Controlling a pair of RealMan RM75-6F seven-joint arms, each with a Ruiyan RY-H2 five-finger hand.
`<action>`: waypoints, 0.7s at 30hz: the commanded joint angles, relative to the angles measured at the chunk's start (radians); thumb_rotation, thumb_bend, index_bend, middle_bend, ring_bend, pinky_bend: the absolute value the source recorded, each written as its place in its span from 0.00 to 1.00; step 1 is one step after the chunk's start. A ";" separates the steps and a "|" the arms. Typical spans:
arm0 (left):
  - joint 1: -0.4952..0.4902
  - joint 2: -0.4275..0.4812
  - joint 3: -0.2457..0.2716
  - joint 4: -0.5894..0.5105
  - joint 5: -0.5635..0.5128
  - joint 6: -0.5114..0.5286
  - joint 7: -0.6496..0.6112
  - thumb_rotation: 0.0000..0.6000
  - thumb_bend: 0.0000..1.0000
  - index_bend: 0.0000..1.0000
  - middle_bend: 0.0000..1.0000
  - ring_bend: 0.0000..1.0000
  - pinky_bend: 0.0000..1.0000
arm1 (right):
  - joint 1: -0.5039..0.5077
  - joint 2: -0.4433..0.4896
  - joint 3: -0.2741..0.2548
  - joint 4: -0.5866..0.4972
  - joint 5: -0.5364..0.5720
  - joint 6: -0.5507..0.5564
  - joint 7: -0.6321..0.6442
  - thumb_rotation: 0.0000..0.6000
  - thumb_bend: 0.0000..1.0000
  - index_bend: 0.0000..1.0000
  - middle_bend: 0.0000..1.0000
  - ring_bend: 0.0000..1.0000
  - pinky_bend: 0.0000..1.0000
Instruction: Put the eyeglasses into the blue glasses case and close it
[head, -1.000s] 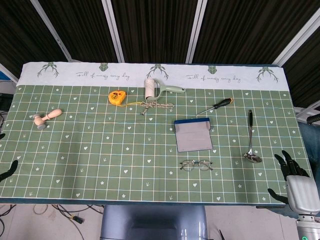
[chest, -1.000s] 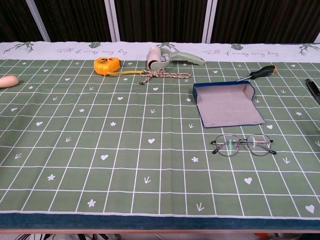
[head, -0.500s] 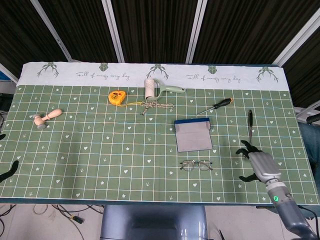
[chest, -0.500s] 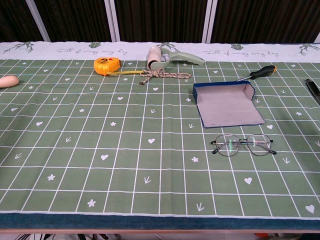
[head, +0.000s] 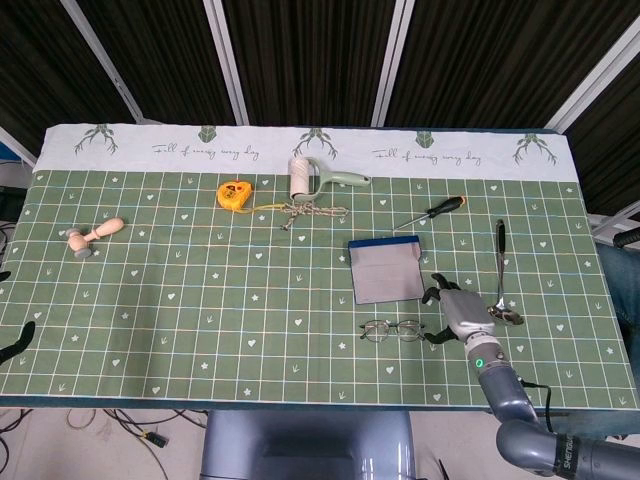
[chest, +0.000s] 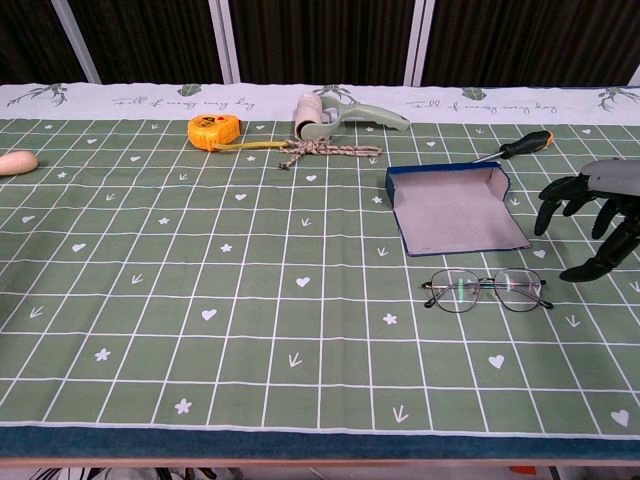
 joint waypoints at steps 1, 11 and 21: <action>0.001 0.000 -0.001 -0.001 -0.001 0.001 -0.005 1.00 0.28 0.19 0.00 0.00 0.00 | 0.026 -0.044 0.005 0.008 0.045 0.020 -0.011 1.00 0.30 0.38 0.10 0.16 0.30; 0.001 0.001 -0.001 -0.002 -0.004 -0.002 -0.008 1.00 0.28 0.19 0.00 0.00 0.00 | 0.058 -0.114 -0.004 0.003 0.071 0.101 -0.053 1.00 0.31 0.42 0.10 0.16 0.30; 0.002 0.004 -0.007 -0.006 -0.012 -0.001 -0.021 1.00 0.28 0.19 0.00 0.00 0.00 | 0.075 -0.205 -0.007 0.045 0.070 0.162 -0.063 1.00 0.31 0.48 0.10 0.16 0.30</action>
